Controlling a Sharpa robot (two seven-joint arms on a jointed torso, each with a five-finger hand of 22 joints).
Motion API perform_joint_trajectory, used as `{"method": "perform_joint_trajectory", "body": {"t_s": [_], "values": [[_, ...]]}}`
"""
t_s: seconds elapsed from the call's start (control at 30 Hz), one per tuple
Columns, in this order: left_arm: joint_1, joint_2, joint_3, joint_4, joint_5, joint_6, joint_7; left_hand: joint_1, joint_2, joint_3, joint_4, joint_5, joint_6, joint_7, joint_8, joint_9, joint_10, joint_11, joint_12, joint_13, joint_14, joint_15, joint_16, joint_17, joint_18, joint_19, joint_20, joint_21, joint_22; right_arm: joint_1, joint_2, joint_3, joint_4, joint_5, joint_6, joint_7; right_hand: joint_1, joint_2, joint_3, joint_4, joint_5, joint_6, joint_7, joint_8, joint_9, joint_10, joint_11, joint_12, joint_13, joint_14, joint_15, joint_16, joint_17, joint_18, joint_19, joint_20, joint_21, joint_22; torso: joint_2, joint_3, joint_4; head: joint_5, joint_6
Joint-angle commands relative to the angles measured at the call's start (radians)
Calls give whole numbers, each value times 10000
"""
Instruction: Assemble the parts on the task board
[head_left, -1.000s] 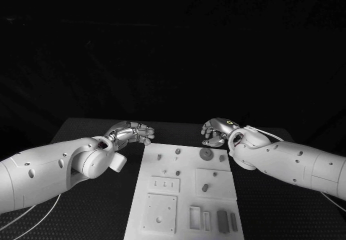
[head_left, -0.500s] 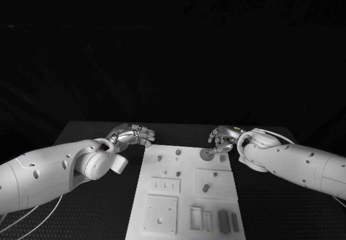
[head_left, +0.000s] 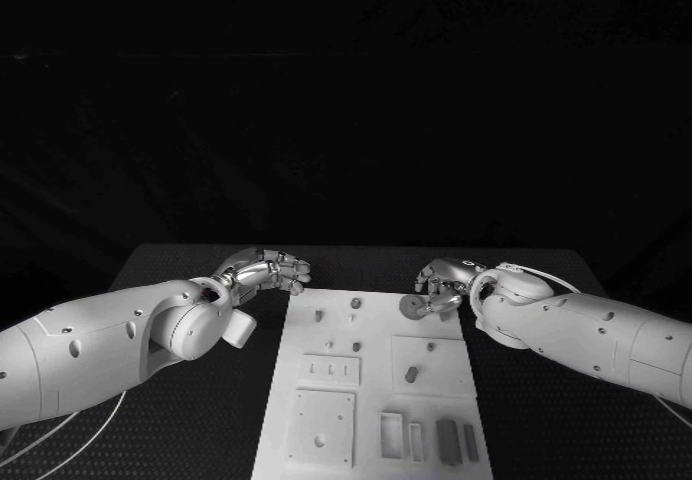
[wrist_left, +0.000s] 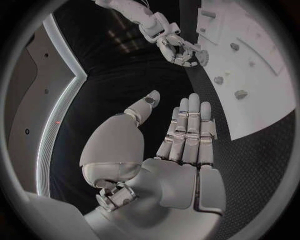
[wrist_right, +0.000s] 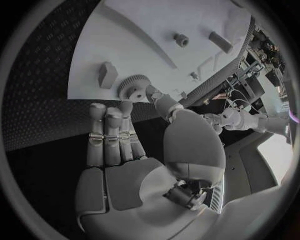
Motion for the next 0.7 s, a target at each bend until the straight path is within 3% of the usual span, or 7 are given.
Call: {"method": "perform_joint_trajectory", "body": {"t_s": [0.03,0.23,0.7], "values": [[-5,20,6,1,-32,177,137,-37,-23,-8,36,-38,-71,7,-41,15,-75,-8,-38,10,-70,10,-66,10,130,-57,-1,18,-16,-50,16,-3,-35,-391,42,50,-2,59,35,5,-67,73,-43,-17,-12,-48,10,64,15,-42,-21,71,10,265,-25,-69,68,235,-3,-7,10,-28,-21],[-5,15,6,6,-33,180,136,-36,-21,-8,37,-39,-71,6,-43,18,-77,-9,-41,11,-68,11,-66,13,130,-61,1,20,-18,-91,78,-11,57,-412,38,95,27,131,116,8,-82,253,-78,57,6,-24,-22,156,5,-40,-49,185,1,265,-14,-101,169,228,-12,-14,-12,19,-61],[-7,14,6,84,-40,210,102,-18,-13,-2,29,-38,-73,1,-50,24,-81,-17,-53,14,-59,9,-66,24,134,-67,2,29,-22,-192,261,-25,-27,-612,16,58,205,359,526,-81,-177,791,-237,240,34,87,-171,483,-31,-23,-187,601,21,265,38,-181,531,235,-9,-12,-4,-25,-111]]}}
